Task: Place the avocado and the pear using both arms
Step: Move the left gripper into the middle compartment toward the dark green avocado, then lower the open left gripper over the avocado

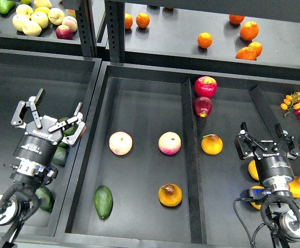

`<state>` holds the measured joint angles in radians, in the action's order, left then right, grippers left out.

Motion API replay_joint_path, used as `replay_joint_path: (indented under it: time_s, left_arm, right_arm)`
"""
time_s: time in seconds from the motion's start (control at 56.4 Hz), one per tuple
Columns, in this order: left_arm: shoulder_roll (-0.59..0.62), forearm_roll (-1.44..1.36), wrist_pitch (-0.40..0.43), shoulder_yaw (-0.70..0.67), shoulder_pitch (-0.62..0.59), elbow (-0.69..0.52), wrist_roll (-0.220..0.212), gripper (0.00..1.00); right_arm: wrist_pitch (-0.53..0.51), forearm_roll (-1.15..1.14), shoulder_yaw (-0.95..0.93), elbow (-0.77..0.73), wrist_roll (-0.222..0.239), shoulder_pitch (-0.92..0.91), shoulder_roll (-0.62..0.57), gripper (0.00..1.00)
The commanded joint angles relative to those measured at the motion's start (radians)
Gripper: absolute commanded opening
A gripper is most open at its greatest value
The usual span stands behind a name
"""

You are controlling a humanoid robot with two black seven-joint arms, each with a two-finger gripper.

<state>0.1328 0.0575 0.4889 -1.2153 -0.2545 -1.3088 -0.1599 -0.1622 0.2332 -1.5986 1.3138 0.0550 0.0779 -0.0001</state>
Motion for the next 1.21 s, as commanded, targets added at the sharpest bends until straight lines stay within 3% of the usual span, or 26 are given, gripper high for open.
replay_joint_path:
  time_s: [0.0, 0.142, 0.195, 0.426, 0.603, 0.87, 1.189]
  left_arm:
    - [0.106, 0.001, 0.000, 0.085, -0.069, 0.013, -0.095, 0.99]
    - [0.182, -0.001, 0.000, 0.131, -0.108, 0.019, -0.249, 0.99]
    - [0.212, -0.002, 0.000, 0.141, -0.123, 0.019, -0.329, 0.99]
    - [0.366, -0.064, 0.000, 0.224, -0.216, 0.029, -0.329, 0.99]
    - [0.445, -0.140, 0.000, 0.427, -0.380, 0.052, -0.329, 0.99]
    - [0.447, -0.249, 0.000, 0.732, -0.543, 0.062, -0.329, 0.99]
    - [0.403, -0.395, 0.000, 1.011, -0.628, 0.068, -0.329, 0.99]
  right_arm:
    - [-0.003, 0.000, -0.001, 0.001, 0.000, 0.005, 0.000, 1.00]
    - [-0.003, 0.000, 0.000, 0.001, 0.000, 0.005, 0.000, 1.00]
    - [-0.003, 0.000, 0.000, 0.001, 0.000, 0.005, 0.000, 1.00]
    - [-0.003, 0.000, 0.002, 0.001, 0.000, 0.005, 0.000, 1.00]
    - [0.001, -0.002, 0.009, 0.001, 0.000, 0.005, 0.000, 1.00]
    - [0.012, -0.003, -0.003, 0.001, 0.000, -0.049, 0.000, 1.00]
    - [0.021, -0.003, -0.026, 0.004, 0.000, -0.067, 0.000, 1.00]
